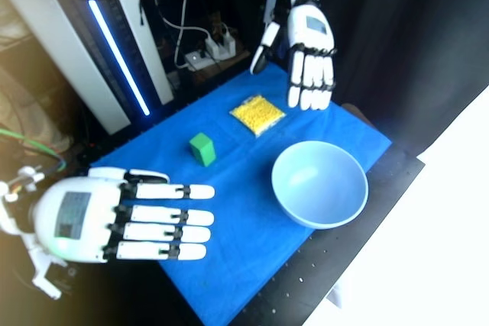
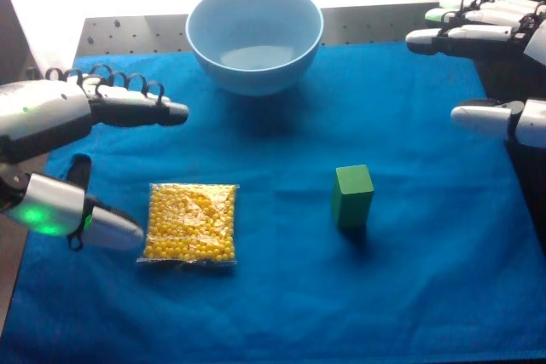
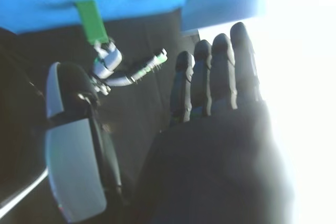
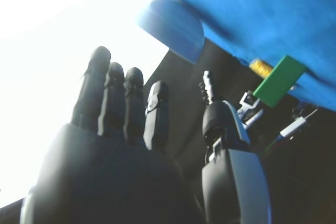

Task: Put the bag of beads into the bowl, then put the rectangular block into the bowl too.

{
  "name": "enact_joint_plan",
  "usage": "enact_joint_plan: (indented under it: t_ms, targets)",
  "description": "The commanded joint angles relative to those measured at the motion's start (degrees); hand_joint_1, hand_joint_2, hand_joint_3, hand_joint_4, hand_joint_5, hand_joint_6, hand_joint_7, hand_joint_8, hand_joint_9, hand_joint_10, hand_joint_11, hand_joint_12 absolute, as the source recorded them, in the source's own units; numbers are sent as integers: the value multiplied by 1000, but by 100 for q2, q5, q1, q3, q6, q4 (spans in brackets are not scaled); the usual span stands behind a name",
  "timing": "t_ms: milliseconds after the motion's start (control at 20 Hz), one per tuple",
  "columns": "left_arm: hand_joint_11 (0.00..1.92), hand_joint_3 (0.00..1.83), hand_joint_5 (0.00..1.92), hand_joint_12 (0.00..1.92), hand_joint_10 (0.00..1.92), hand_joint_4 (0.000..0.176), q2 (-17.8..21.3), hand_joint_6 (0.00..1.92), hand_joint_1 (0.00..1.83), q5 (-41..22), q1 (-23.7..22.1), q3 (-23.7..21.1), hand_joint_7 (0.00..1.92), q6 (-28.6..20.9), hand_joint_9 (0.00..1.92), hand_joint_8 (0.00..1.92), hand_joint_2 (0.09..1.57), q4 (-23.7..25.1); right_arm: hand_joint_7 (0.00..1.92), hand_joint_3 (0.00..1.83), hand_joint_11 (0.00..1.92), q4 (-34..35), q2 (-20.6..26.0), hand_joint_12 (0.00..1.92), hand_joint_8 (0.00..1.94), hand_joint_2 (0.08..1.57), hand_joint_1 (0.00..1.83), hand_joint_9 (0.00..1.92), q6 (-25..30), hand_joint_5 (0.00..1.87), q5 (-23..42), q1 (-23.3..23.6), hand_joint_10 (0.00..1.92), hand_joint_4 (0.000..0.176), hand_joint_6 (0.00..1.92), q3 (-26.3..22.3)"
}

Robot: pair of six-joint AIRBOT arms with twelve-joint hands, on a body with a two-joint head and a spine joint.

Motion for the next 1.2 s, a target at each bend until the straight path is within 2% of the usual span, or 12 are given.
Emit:
enact_joint_plan:
  t_ms: [0, 250, 500, 550, 600, 750, 800, 850, 900, 950, 1000, 1150]
  targets:
    - [0, 0, 335, 920, 26, 45, -71, 2, 892, -321, -111, 17, 323, -26, 344, 9, 863, 27, 264, 0, 221, 223, -20, 117, 1, 1260, 606, 195, 16, 407, 641, 85, 1, 120, 4, 19]
    - [0, 1, 359, 1169, 20, 80, -323, 0, 856, 270, -396, 59, 392, -26, 458, 2, 881, 601, 261, 5, 221, 210, -25, 111, 1, 1284, 688, 211, 16, 404, 624, 85, 5, 113, 0, 24]
    - [0, 1, 412, 1167, 7, 61, -591, 9, 883, 671, -634, 152, 453, -24, 487, 11, 879, 1031, 281, 3, 200, 209, -25, 94, 4, 1287, 646, 203, 16, 406, 616, 85, 0, 115, 0, 21]
    - [0, 2, 419, 1148, 9, 53, -637, 7, 877, 719, -649, 192, 467, -24, 498, 10, 883, 1039, 287, 4, 218, 209, -25, 99, 5, 1292, 626, 214, 16, 401, 615, 85, 4, 114, 0, 20]
    - [90, 0, 507, 1155, 30, 15, -700, 9, 974, 777, -663, 249, 550, -24, 606, 10, 848, 1039, 286, 4, 210, 209, -25, 94, 4, 1293, 624, 212, 16, 402, 613, 85, 2, 116, 1, 17]
    - [113, 2, 689, 1246, 56, 5, -827, 11, 989, 900, -715, 377, 768, -24, 743, 20, 952, 1040, 274, 0, 213, 210, -25, 91, 1, 1286, 661, 207, 16, 410, 606, 85, 2, 118, 3, 14]
    - [180, 1, 870, 1408, 445, 0, -858, 11, 1126, 906, -724, 410, 956, -25, 733, 49, 951, 1036, 264, 0, 213, 210, -25, 89, 0, 1276, 648, 204, 16, 411, 605, 85, 0, 122, 2, 12]
    - [180, 1, 870, 1408, 445, 0, -877, 11, 1126, 911, -735, 437, 956, -26, 733, 49, 951, 1013, 264, 0, 213, 211, -25, 89, 0, 1276, 648, 204, 16, 411, 605, 85, 0, 122, 2, 9]
    - [165, 16, 1084, 1562, 976, 0, -886, 561, 1150, 910, -738, 456, 1028, -26, 583, 138, 1018, 981, 259, 0, 204, 211, -25, 85, 0, 1274, 644, 192, 16, 412, 605, 85, 0, 117, 2, 5]
    - [164, 7, 1045, 1728, 1380, 0, -886, 809, 1162, 876, -739, 467, 920, -26, 520, 898, 1072, 931, 274, 0, 206, 211, -25, 86, 6, 1275, 643, 194, 16, 414, 605, 85, 2, 111, 3, -1]
    - [147, 3, 1022, 1845, 1561, 0, -873, 884, 1165, 819, -739, 467, 875, -26, 503, 1278, 1092, 883, 279, 0, 211, 211, -25, 87, 8, 1278, 643, 196, 16, 417, 605, 85, 3, 113, 4, -10]
    - [391, 0, 1068, 1921, 1707, 0, -750, 600, 1252, 542, -832, 460, 881, -27, 617, 1410, 1131, 699, 268, 3, 229, 217, -25, 90, 2, 1288, 592, 220, 16, 397, 603, 85, 7, 105, 0, -23]
